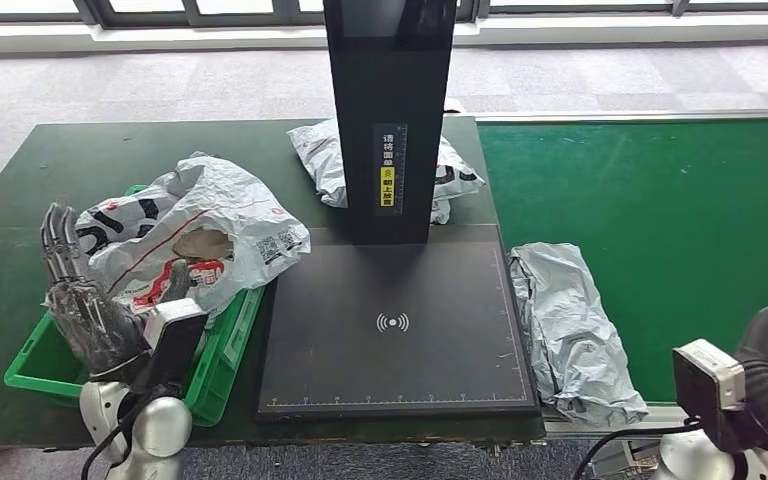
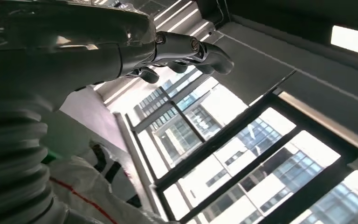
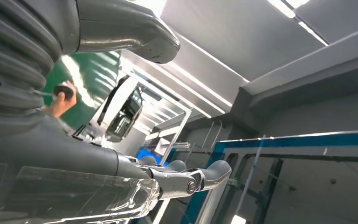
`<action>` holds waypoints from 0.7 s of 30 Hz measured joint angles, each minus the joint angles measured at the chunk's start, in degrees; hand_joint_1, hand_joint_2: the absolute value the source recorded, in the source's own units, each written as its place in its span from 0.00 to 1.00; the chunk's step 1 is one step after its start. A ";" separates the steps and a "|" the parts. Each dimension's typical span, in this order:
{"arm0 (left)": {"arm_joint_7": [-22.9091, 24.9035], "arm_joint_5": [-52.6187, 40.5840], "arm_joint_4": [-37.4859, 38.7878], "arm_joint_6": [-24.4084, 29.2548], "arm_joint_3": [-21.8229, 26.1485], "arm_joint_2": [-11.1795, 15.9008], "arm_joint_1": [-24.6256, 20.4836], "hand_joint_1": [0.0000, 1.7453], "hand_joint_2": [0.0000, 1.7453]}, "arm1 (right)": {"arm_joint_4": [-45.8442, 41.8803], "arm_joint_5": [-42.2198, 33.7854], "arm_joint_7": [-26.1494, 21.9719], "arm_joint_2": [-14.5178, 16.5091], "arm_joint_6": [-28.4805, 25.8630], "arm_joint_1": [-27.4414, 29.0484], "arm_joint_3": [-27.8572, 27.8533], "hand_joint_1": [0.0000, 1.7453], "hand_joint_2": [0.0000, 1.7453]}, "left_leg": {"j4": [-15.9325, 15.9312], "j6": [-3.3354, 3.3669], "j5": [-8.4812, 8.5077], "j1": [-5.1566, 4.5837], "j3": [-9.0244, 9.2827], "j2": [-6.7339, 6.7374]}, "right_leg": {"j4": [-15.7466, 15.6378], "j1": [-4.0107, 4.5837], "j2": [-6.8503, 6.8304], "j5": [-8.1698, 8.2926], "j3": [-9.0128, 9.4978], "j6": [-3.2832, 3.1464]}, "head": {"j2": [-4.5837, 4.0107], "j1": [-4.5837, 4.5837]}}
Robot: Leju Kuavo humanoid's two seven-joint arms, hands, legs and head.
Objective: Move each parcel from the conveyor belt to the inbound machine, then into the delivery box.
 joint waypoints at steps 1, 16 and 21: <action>-3.40 4.17 -1.21 0.02 -0.01 -0.02 0.19 0.00 1.00 | 1.23 1.53 0.03 0.07 0.01 -0.65 -1.07 0.00 1.00 | 0.00 0.00 0.00 0.00 0.01 0.01 | 0.00 0.00 0.01 0.00 0.00 0.00 | 0.00 -0.01; -20.00 55.72 -12.21 -24.54 -8.68 0.63 2.00 0.00 1.00 | 48.19 30.48 25.50 -6.55 0.01 -16.03 -14.44 0.00 1.00 | 0.00 0.11 0.10 0.01 0.01 -0.05 | 0.00 -0.02 -0.06 0.08 0.07 0.07 | 0.00 -0.02; -20.00 58.28 -13.01 -33.42 -8.84 0.55 2.27 0.00 1.00 | 61.05 19.56 18.49 -9.53 4.85 -18.87 -13.97 0.00 1.00 | 0.00 0.07 0.07 0.01 0.01 -0.06 | 0.00 0.01 -0.05 0.05 0.03 0.05 | 0.00 -0.02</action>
